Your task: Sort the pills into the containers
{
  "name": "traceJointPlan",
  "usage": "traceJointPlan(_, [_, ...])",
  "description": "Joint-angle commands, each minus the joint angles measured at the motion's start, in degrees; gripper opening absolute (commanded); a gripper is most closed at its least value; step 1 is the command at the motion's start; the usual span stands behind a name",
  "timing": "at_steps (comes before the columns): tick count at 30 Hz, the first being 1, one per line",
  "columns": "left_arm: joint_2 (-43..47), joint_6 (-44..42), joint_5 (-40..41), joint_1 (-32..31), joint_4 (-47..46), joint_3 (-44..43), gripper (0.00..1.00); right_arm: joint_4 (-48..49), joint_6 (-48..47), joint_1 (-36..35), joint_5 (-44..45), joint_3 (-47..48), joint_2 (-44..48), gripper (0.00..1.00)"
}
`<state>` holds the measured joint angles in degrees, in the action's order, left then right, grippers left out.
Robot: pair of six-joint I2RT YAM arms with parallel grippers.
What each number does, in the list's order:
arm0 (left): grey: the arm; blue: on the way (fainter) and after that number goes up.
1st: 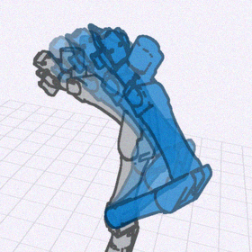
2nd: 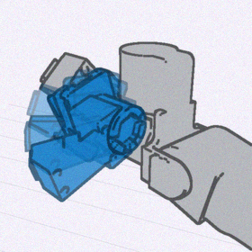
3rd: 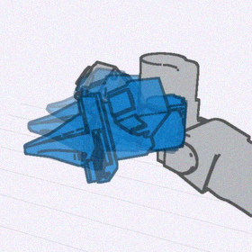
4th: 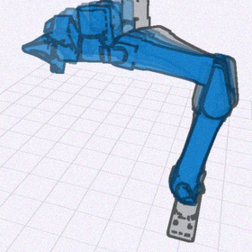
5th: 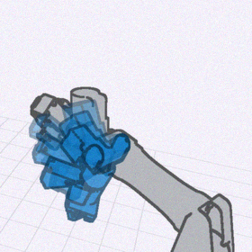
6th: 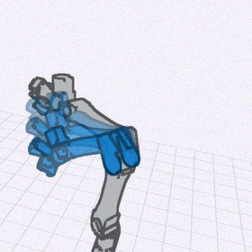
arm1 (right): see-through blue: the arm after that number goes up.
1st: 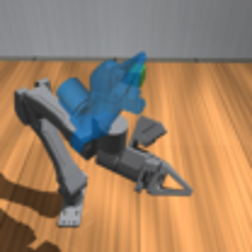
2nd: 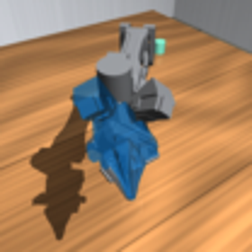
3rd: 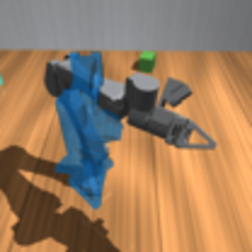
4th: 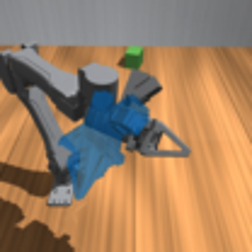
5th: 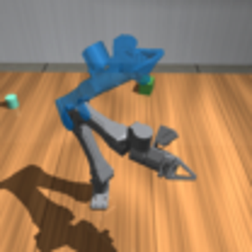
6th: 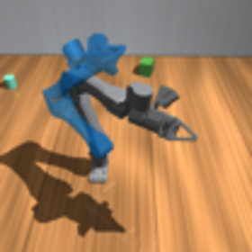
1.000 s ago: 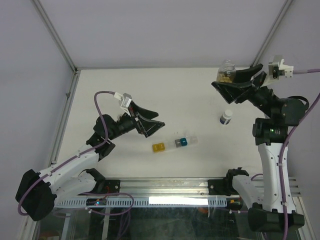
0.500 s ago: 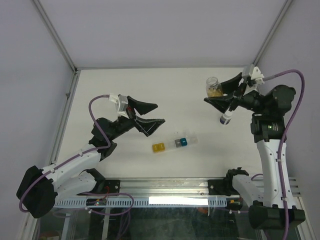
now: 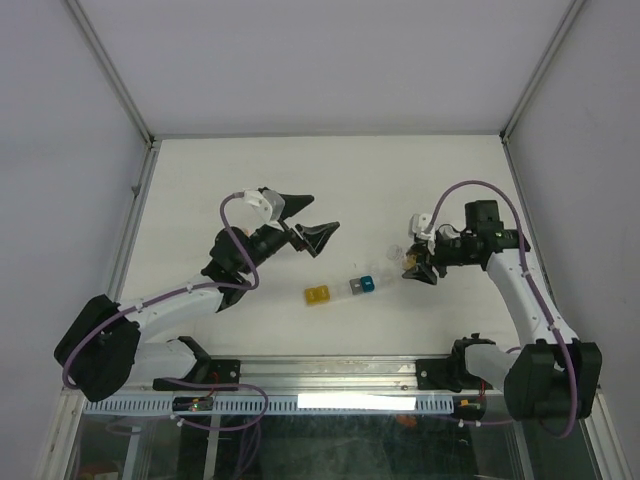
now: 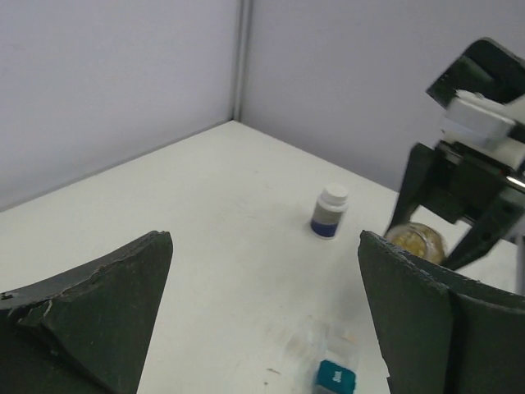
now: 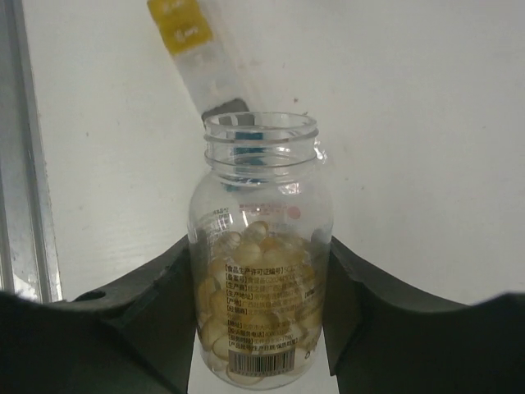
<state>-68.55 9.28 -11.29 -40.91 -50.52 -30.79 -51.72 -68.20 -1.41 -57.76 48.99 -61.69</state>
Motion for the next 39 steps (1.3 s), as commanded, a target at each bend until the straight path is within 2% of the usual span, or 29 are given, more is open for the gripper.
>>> traceJointPlan(1, [-2.97, -4.89, 10.38, -0.31, -3.45, -2.89, 0.99, 1.03, -7.73, -3.93, 9.50, -0.86, -2.85, 0.00])
traceJointPlan(4, [-4.33, -5.58, 12.77, -0.26, -3.70, -2.60, 0.99, 4.66, -5.73, -7.21, 14.50, -1.55, -4.59, 0.00])
traceJointPlan(9, [-1.87, -6.44, 14.34, -0.31, 9.67, -6.58, 0.99, 6.50, -3.19, -9.74, 18.77, -1.00, -8.16, 0.00])
traceJointPlan(11, [-1.37, -6.08, 13.98, -0.27, 12.29, -6.76, 0.99, 6.53, -2.11, -10.49, 20.67, -0.63, -9.25, 0.00])
traceJointPlan(20, [-1.16, -6.25, 12.66, -0.92, 10.36, -3.55, 0.99, 5.70, 2.28, -14.85, 27.51, 1.11, -10.63, 0.00])
traceJointPlan(24, [1.49, -2.20, 9.67, -0.93, 15.50, -3.98, 0.99, 5.53, 4.47, -17.45, 31.60, 1.76, -12.00, 0.00])
traceJointPlan(27, [2.78, -1.16, 7.29, -0.99, 15.32, -2.37, 0.99, 4.79, 4.97, -18.11, 33.49, 2.07, -12.37, 0.00])
traceJointPlan(39, [0.35, -1.37, 5.34, -0.99, 14.53, -2.25, 0.99, 3.13, 5.63, -20.44, 38.45, 2.76, -15.17, 0.00])
